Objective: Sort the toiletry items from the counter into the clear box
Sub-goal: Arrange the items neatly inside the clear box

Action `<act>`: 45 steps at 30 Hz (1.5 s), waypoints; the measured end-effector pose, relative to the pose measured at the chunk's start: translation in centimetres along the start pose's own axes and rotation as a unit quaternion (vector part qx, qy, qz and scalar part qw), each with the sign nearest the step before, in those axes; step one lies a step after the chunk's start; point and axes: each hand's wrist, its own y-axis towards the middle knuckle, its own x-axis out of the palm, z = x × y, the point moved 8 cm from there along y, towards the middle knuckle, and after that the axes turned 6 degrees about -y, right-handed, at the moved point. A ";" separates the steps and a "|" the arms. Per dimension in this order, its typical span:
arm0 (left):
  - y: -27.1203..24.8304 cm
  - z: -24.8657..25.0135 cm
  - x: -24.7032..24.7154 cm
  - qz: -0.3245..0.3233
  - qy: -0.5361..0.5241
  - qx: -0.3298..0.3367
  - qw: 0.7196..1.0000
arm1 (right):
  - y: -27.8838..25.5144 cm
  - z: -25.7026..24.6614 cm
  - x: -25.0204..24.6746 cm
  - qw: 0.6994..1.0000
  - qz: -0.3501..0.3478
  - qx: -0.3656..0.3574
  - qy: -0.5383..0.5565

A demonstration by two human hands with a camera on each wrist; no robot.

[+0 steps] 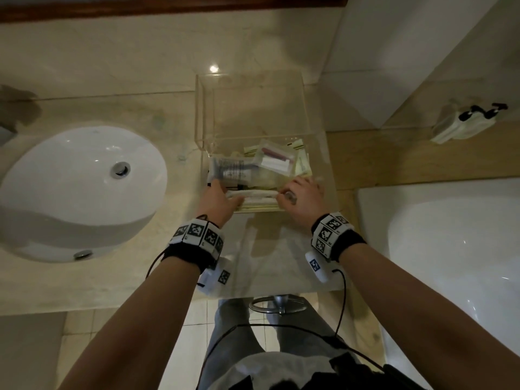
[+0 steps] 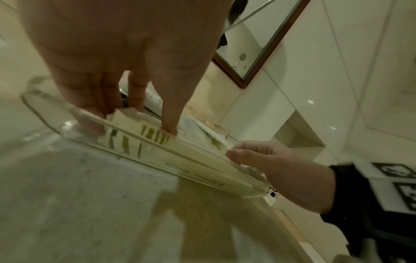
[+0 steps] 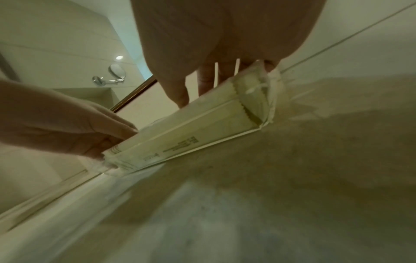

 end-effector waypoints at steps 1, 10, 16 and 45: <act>-0.2 0.1 -0.1 0.003 -0.001 0.019 1.000 | -0.1 -0.2 0.2 1.000 -0.015 -0.010 -0.015; -1.1 0.9 -0.1 -0.016 0.048 0.093 0.994 | 0.0 -0.2 0.6 0.999 -0.025 -0.034 -0.035; -1.5 0.8 0.3 -0.042 0.095 0.122 0.987 | 0.1 -0.3 0.5 1.000 0.008 -0.023 -0.012; 4.5 11.0 3.5 -0.033 0.192 0.151 0.969 | 2.8 1.5 -2.1 0.973 0.080 0.183 -0.114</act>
